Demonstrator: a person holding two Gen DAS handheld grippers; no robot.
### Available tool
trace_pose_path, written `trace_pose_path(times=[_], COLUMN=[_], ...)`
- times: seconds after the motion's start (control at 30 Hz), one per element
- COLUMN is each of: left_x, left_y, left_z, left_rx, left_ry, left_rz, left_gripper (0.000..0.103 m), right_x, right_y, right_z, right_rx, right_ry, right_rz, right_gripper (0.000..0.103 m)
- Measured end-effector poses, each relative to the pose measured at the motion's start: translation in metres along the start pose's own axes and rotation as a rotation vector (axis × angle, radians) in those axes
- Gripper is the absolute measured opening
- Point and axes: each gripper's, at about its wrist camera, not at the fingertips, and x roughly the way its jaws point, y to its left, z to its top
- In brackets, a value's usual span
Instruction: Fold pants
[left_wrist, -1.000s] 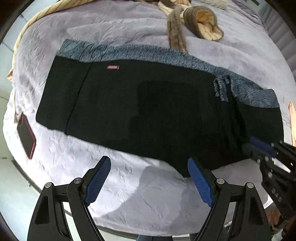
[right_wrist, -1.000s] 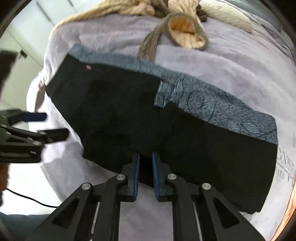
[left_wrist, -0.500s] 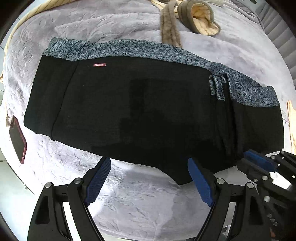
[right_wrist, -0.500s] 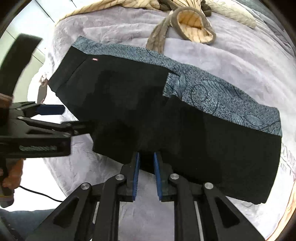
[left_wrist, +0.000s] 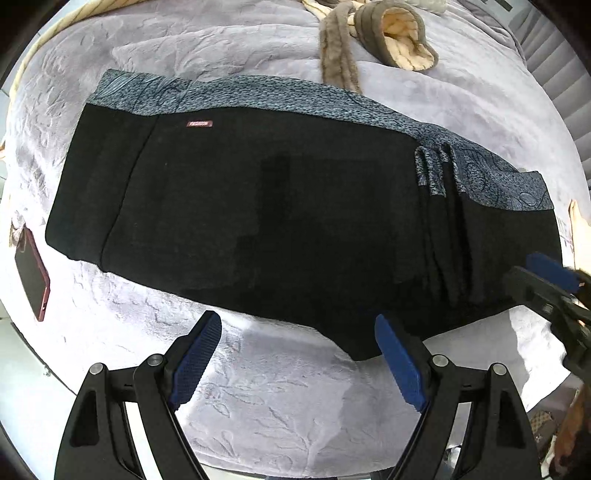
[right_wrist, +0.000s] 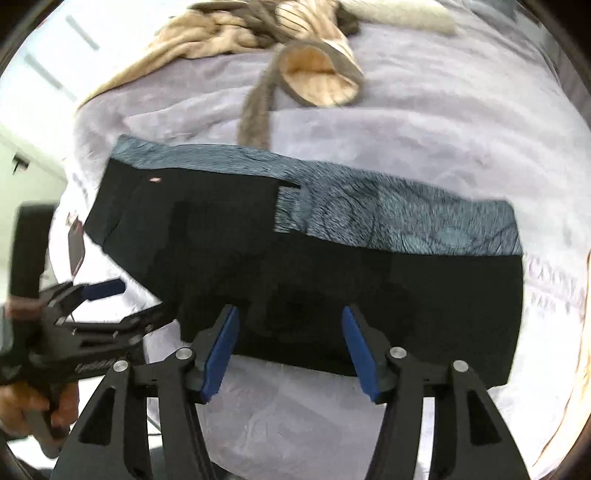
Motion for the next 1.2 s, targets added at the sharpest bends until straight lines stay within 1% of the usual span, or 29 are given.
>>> trace_pose_path(times=[0.03, 0.07, 0.13, 0.23, 0.3, 0.4, 0.6, 0.77, 0.87, 1.0, 1.03, 1.13, 1.2], left_x=[-0.001, 0.0, -0.001, -0.003, -0.002, 0.004, 0.016, 0.024, 0.025, 0.024, 0.024, 0.024, 0.025], left_y=[0.006, 0.009, 0.016, 0.025, 0.032, 0.046, 0.066, 0.09, 0.11, 0.137, 0.143, 0.163, 0.177], left_z=[-0.003, -0.004, -0.007, -0.01, -0.012, -0.013, -0.019, -0.021, -0.021, -0.018, -0.017, -0.014, -0.013], left_rx=[-0.004, -0.008, -0.016, -0.032, -0.039, -0.057, -0.1, -0.132, -0.148, -0.182, -0.189, -0.223, -0.251], left_ry=[0.001, 0.004, 0.007, 0.001, 0.0, 0.005, 0.015, 0.017, 0.012, -0.002, -0.005, -0.021, -0.027], left_rz=[0.0, 0.0, 0.001, -0.004, -0.006, -0.01, -0.034, -0.051, -0.056, -0.062, -0.066, -0.074, -0.077], left_gripper=[0.086, 0.086, 0.086, 0.086, 0.086, 0.086, 0.086, 0.086, 0.086, 0.086, 0.086, 0.086, 0.086], right_x=[0.006, 0.021, 0.034, 0.032, 0.032, 0.031, 0.031, 0.033, 0.035, 0.033, 0.035, 0.041, 0.053], right_y=[-0.002, -0.004, -0.004, 0.0, 0.003, 0.008, 0.017, 0.033, 0.047, 0.06, 0.066, 0.076, 0.081], right_z=[-0.001, -0.003, -0.007, -0.01, -0.009, -0.008, -0.007, -0.004, 0.003, 0.011, 0.019, 0.021, 0.022], right_rx=[0.015, 0.037, 0.062, 0.069, 0.06, 0.03, 0.012, -0.03, -0.065, -0.088, -0.1, -0.128, -0.138], right_ry=[0.017, 0.062, 0.089, 0.066, 0.076, 0.098, 0.121, 0.135, 0.129, 0.098, 0.096, 0.103, 0.129], right_rz=[0.008, 0.013, -0.003, -0.005, -0.004, -0.015, -0.033, -0.037, -0.054, -0.075, -0.073, -0.069, -0.063], right_gripper=[0.063, 0.063, 0.062, 0.069, 0.072, 0.072, 0.072, 0.073, 0.073, 0.073, 0.073, 0.073, 0.073])
